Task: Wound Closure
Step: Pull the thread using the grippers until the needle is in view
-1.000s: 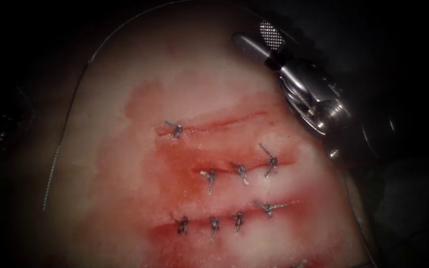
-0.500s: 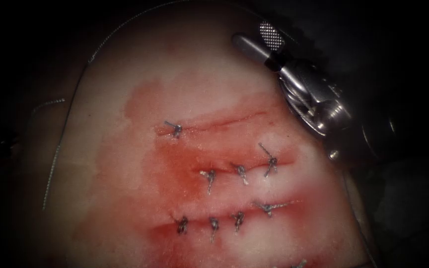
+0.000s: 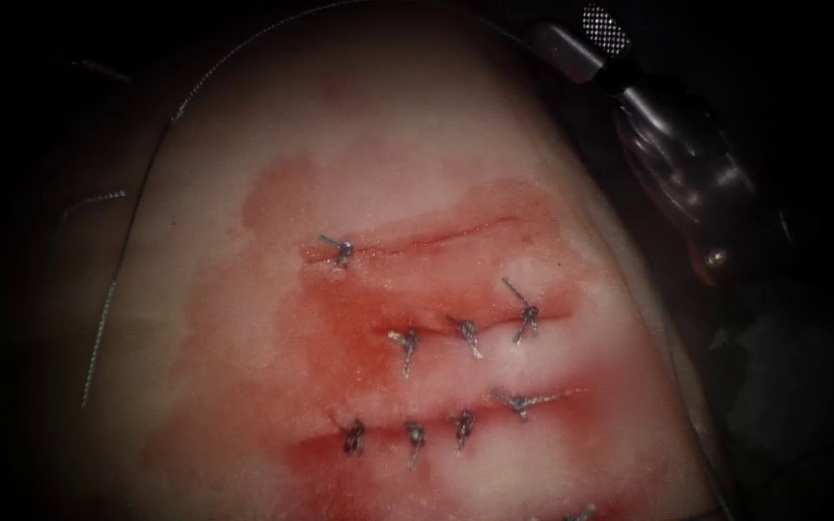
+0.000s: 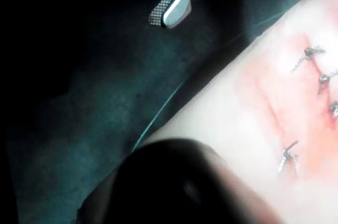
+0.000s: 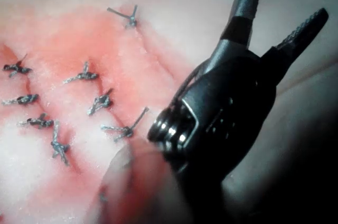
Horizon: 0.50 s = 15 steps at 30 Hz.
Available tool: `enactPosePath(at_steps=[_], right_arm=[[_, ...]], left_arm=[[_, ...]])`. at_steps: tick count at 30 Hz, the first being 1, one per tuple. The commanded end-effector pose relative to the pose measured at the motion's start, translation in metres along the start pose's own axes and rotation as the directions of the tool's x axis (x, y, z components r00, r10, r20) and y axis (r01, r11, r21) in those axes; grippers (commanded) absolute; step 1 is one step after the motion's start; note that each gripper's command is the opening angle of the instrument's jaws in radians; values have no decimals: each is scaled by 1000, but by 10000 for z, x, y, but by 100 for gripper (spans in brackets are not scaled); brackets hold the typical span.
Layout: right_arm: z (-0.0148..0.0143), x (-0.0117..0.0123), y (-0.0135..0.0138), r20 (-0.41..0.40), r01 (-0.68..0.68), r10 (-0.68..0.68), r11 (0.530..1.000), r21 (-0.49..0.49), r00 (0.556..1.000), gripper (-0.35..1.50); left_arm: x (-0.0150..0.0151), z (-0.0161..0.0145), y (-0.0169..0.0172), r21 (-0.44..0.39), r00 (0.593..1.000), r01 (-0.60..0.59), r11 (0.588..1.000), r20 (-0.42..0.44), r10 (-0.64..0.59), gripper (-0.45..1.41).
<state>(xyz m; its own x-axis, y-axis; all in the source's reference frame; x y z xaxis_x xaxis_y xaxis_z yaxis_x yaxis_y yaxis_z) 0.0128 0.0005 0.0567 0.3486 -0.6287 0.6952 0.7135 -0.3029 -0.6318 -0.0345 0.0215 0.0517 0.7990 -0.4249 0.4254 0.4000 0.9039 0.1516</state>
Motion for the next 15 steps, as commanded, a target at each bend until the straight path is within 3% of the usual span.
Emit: enactPosePath(at_steps=[1,2,5,6,7,9,11,12,13,15], right_arm=[[-3,-8,-25,4,5,-5,1000,25,1000,128],[-8,-13,-36,7,-1,1,999,39,1000,128],[-31,-26,-73,7,-11,10,1000,27,1000,128],[-40,-26,-83,-26,-28,28,1000,10,999,128],[-55,-20,-92,-111,-69,68,998,0,991,128],[-81,-5,-101,-232,-159,167,986,53,958,128],[-105,8,-101,-351,-205,259,962,181,900,126],[-112,9,-99,-400,-220,299,948,232,867,104],[-119,7,-95,-435,-286,405,905,315,804,64],[-129,2,-88,-444,-393,570,813,430,691,61]], left_arm=[[-16,12,-1,-12,995,54,998,83,-53,69],[-21,17,-5,-22,989,85,996,126,-81,83],[-29,35,-22,-22,973,134,991,192,-127,86],[-29,41,-27,-14,972,133,991,196,-128,86],[-29,48,-32,3,969,153,988,198,-151,84],[-25,64,-43,69,958,200,977,195,-210,83],[-20,78,-51,132,947,230,964,198,-252,84],[-17,82,-54,152,944,232,961,202,-260,86],[-15,86,-57,179,939,243,953,203,-277,86],[-13,90,-60,250,913,314,916,187,-364,84]])
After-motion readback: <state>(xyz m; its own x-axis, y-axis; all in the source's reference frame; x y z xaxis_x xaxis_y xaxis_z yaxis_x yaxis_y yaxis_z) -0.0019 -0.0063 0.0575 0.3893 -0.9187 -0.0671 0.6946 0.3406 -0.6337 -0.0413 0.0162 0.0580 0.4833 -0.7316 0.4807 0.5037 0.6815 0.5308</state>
